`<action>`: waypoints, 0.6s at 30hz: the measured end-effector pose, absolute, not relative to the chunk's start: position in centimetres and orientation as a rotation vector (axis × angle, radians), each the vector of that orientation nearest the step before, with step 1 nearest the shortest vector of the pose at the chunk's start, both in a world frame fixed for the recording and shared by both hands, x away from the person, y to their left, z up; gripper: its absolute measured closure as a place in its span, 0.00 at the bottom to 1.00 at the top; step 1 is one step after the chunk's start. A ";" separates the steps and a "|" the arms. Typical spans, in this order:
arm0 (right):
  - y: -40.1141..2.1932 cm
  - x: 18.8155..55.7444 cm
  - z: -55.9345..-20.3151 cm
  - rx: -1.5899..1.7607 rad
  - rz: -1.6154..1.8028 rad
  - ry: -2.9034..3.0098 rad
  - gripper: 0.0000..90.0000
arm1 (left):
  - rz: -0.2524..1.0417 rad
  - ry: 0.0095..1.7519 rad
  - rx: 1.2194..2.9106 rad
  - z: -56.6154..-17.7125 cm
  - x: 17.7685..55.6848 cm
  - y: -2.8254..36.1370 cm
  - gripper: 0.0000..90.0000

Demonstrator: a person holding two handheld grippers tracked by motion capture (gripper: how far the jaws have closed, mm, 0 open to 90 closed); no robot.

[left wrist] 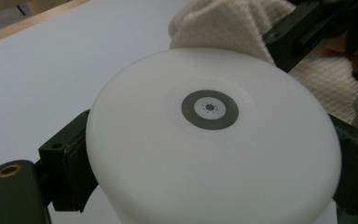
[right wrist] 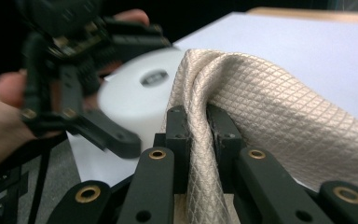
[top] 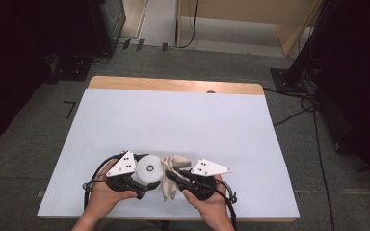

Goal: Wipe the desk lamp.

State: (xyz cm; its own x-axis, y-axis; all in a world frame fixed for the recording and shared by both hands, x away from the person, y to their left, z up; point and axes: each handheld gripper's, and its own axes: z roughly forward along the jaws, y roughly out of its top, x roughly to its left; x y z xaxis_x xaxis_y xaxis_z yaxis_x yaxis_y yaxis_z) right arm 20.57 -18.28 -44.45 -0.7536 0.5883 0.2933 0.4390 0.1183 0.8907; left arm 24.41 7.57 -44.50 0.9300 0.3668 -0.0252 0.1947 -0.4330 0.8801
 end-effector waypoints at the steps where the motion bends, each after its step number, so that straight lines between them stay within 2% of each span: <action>1: -18.2 20.7 -44.9 1.058 1.701 2.263 0.90 | 0.206 0.402 2.033 -44.5 24.4 7.6 0.10; 11: -17.4 21.8 -49.2 1.251 1.522 2.396 0.90 | 0.207 0.402 2.030 -44.5 24.4 7.6 0.10; 18: -17.5 21.5 -47.9 1.204 1.553 2.352 0.90 | 0.204 0.404 2.018 -44.6 24.4 7.6 0.10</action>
